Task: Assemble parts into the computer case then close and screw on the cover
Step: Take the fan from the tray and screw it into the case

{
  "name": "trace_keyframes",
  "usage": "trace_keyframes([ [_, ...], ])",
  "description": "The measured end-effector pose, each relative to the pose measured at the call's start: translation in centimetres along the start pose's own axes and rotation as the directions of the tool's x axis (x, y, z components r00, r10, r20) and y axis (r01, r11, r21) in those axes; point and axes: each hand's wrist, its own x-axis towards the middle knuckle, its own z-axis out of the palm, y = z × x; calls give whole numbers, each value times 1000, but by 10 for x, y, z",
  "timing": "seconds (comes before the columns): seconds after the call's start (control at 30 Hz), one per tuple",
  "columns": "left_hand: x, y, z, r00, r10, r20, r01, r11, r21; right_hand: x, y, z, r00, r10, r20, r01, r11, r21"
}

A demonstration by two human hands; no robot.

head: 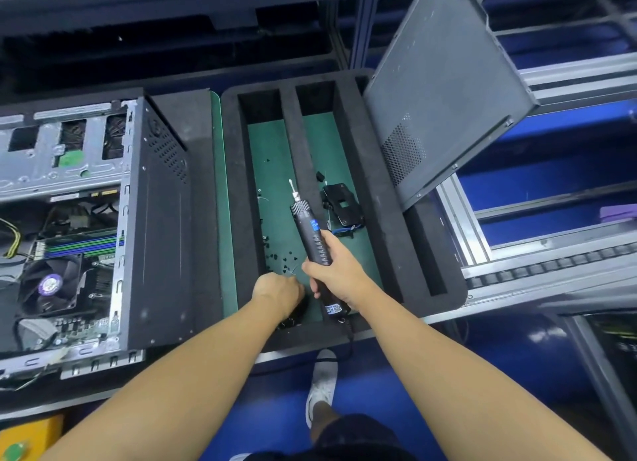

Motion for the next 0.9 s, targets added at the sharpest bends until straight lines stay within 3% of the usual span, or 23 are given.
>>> trace_keyframes([
  [0.13,2,-3,-1,1000,-5,-2,5,997,-74,0,-1,0,1000,2,-7,-2,1000,7],
  [0.27,9,-21,-20,997,-57,-47,32,910,-413,2,1,0,1000,-10,-5,10,1000,13],
  [0.33,14,-34,-31,999,-28,-42,5,877,-480,3,3,0,1000,-11,-2,11,1000,19],
  [0.43,16,-51,-39,998,18,-57,-38,930,-366,6,5,0,1000,-15,-1,15,1000,19],
  [0.57,14,-72,-45,990,55,-128,-59,998,-31,7,6,-2,1000,-5,14,4,1000,20],
  [0.73,7,-88,-49,985,132,-110,-130,991,23,8,6,-3,999,2,32,-3,1000,23],
  [0.9,-8,-66,-54,950,313,12,-313,948,52,8,4,-2,999,4,41,-5,1000,23],
])
